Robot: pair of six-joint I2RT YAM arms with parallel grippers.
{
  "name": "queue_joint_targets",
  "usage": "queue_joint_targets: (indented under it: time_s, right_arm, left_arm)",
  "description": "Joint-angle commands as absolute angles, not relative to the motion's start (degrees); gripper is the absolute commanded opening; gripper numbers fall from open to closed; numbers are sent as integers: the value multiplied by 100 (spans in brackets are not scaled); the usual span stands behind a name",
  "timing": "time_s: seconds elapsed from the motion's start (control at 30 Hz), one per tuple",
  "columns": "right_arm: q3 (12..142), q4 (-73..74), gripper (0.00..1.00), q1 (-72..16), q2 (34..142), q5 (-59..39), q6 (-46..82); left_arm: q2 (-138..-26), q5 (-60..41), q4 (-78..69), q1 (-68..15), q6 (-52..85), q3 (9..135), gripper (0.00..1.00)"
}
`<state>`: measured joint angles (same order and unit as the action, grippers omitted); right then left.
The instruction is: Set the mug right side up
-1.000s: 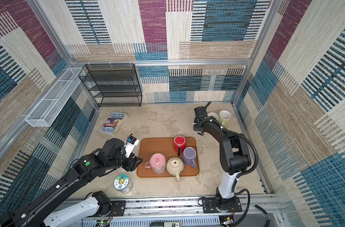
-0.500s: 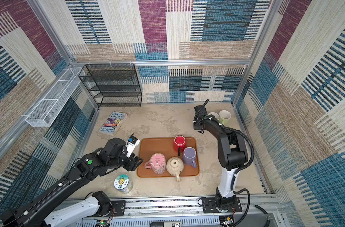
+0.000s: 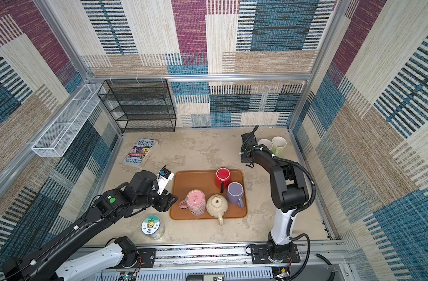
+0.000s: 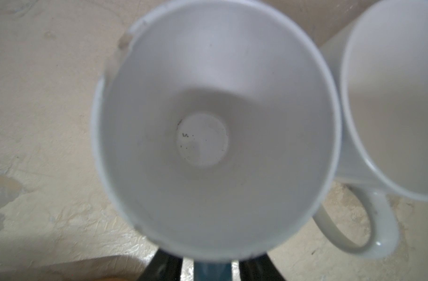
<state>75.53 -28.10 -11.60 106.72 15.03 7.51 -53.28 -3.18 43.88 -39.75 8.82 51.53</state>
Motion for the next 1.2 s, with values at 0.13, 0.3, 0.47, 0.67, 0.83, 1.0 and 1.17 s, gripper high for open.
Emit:
queue_joint_targets:
  time_s: [0.13, 0.3, 0.47, 0.67, 0.83, 1.0, 1.17]
  right_arm:
    - [7558, -2797, 59, -1165, 10270, 1326, 850]
    - [7512, -2989, 65, -1197, 9883, 988, 931]
    - [7369, -3270, 67, -1446, 9480, 927, 1008]
    - [7003, -3445, 68, -1848, 8988, 789, 1027]
    - [6530, -3449, 68, -2114, 8524, 418, 1011]
    - [6028, -3353, 68, -2305, 8052, 143, 1076]
    - [5678, -3329, 69, -2508, 7751, -21, 1133]
  left_arm:
    - [-5404, -215, 4315, -3946, 861, 5237, 67]
    - [-5560, -185, 4372, -3937, 836, 5390, 67]
    - [-5761, -5, 4532, -3911, 774, 5697, 67]
    - [-6180, 0, 4589, -3902, 791, 6062, 67]
    - [-6667, -29, 4594, -3902, 804, 6390, 67]
    - [-7158, -6, 4572, -3901, 809, 6655, 67]
    - [-7667, -100, 4413, -3889, 848, 6805, 67]
